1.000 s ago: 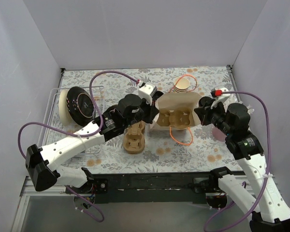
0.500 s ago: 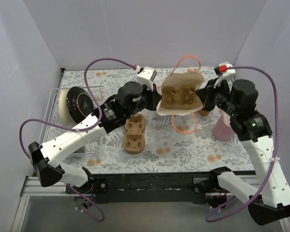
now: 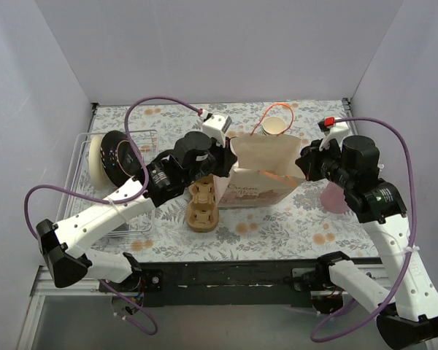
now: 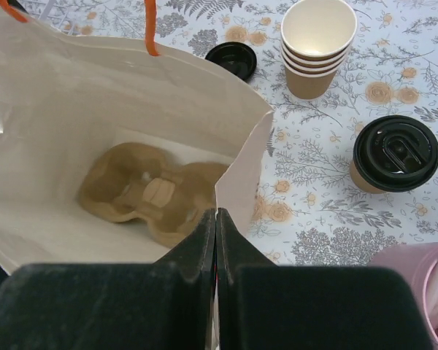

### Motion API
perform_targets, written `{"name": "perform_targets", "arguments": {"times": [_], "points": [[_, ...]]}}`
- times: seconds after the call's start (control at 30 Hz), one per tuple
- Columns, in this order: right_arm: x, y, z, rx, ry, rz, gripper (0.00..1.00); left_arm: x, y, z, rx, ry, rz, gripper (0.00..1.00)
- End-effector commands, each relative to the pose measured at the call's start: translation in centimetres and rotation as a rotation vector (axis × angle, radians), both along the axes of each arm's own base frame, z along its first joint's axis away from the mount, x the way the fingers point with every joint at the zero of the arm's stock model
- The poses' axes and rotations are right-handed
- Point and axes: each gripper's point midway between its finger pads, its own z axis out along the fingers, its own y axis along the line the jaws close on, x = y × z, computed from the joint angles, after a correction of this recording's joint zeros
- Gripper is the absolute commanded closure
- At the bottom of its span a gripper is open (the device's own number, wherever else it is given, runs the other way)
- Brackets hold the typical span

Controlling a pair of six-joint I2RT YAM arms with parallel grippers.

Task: Pack the takeout coffee

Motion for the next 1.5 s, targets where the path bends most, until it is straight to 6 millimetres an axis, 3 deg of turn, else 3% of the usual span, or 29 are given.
{"name": "perform_targets", "arguments": {"times": [0.0, 0.1, 0.17, 0.2, 0.23, 0.27, 0.3, 0.33, 0.4, 0.43, 0.47, 0.53, 0.57, 0.63, 0.67, 0.73, 0.77, 0.87, 0.9, 0.97, 1.0, 1.07, 1.1, 1.2, 1.23, 1.3, 1.43, 1.47], "points": [[0.6, -0.1, 3.6, 0.005, -0.05, -0.011, 0.99, -0.1, -0.2, 3.3, -0.057, -0.036, -0.014, 1.0], [0.7, -0.1, 1.7, -0.014, -0.005, -0.014, 0.99, -1.2, -1.3, -0.2, -0.024, 0.052, -0.079, 1.0], [1.1, -0.4, 4.5, 0.0, -0.052, -0.038, 0.99, 0.0, -1.6, 2.3, -0.014, -0.016, -0.061, 1.0], [2.4, -0.7, 5.1, -0.02, -0.029, -0.078, 0.99, 0.8, -1.2, 2.5, 0.042, -0.011, -0.026, 1.0], [1.5, -1.2, 8.4, -0.018, -0.034, -0.095, 0.99, 1.6, -1.3, 7.9, -0.014, -0.074, 0.002, 1.0], [1.7, -1.2, 8.4, -0.032, 0.007, -0.097, 0.99, 2.4, -1.9, 4.3, 0.098, 0.01, 0.012, 1.0], [1.9, -1.0, 6.9, -0.057, 0.082, -0.094, 0.99, 2.1, -2.5, 3.4, 0.096, 0.062, -0.006, 1.0], [1.5, -1.0, 3.6, -0.081, 0.172, -0.091, 0.99, 1.5, -2.7, -0.6, 0.146, 0.14, -0.027, 1.0], [1.0, -1.2, 1.9, -0.051, 0.162, -0.109, 0.99, 0.0, -3.5, -0.7, 0.07, 0.178, -0.086, 1.0], [1.1, -1.2, 2.1, -0.04, 0.139, -0.119, 0.99, 0.1, -3.4, 0.0, 0.052, 0.16, -0.079, 1.0], [1.3, -1.4, 3.8, -0.019, 0.085, -0.134, 0.99, 0.7, -3.3, 2.5, 0.014, 0.114, -0.06, 1.0], [1.9, -1.9, 5.5, -0.035, 0.047, -0.157, 0.99, 2.1, -3.1, 3.6, 0.054, 0.064, -0.021, 1.0], [1.9, -2.0, 7.6, -0.032, 0.013, -0.16, 0.99, 2.3, -3.3, 6.5, 0.021, 0.025, -0.022, 1.0], [1.9, -1.8, 7.2, -0.037, 0.024, -0.141, 0.99, 1.8, -3.8, 5.2, 0.036, 0.075, -0.051, 1.0], [2.2, -1.5, 5.1, -0.04, 0.047, -0.134, 0.99, 1.5, -4.0, 2.4, 0.048, 0.107, -0.065, 1.0], [0.7, -1.3, 3.8, 0.006, 0.052, -0.125, 0.99, 0.1, -3.2, 2.0, 0.008, 0.125, -0.078, 1.0], [0.3, -1.4, 1.7, -0.003, 0.089, -0.128, 0.99, -0.1, -3.0, 1.9, -0.003, 0.118, -0.078, 1.0], [-1.8, -1.6, 1.8, -0.012, -0.019, -0.06, 0.99, -1.4, -2.2, 1.4, -0.021, 0.095, -0.099, 1.0], [-1.6, -1.5, 0.6, -0.048, -0.057, -0.022, 0.99, -2.0, -2.0, -0.5, -0.007, 0.105, -0.12, 1.0], [-3.1, -0.9, 0.8, -0.051, -0.157, 0.075, 0.99, -3.5, -1.9, 0.9, -0.095, 0.007, -0.193, 1.0], [-3.0, -0.5, -0.3, -0.048, -0.181, 0.096, 0.99, -4.6, -1.7, -2.4, -0.067, 0.031, -0.238, 1.0], [-4.0, -0.3, 0.1, -0.059, -0.287, 0.151, 0.99, -5.2, -1.7, -0.6, -0.119, -0.066, -0.271, 1.0], [-3.8, -0.2, -1.0, -0.067, -0.293, 0.157, 0.99, -5.1, -1.7, -0.9, -0.098, -0.092, -0.279, 1.0], [-2.4, -0.3, 0.8, -0.104, -0.393, 0.153, 0.99, -1.8, -1.9, -0.3, 0.011, -0.23, -0.203, 1.0], [-2.2, -0.2, 2.2, -0.113, -0.425, 0.159, 0.99, -0.9, -2.1, 1.4, 0.004, -0.279, -0.184, 1.0], [-1.5, 0.4, 1.9, -0.136, -0.4, 0.196, 0.99, -0.1, -2.5, 2.4, -0.007, -0.319, -0.175, 1.0], [-2.8, 0.5, 0.9, -0.114, -0.419, 0.219, 0.99, -2.2, -2.4, 1.3, -0.084, -0.243, -0.218, 1.0], [-3.7, 0.5, 0.4, -0.105, -0.454, 0.232, 0.99, -2.7, -2.2, 0.1, -0.083, -0.223, -0.228, 1.0]]}}
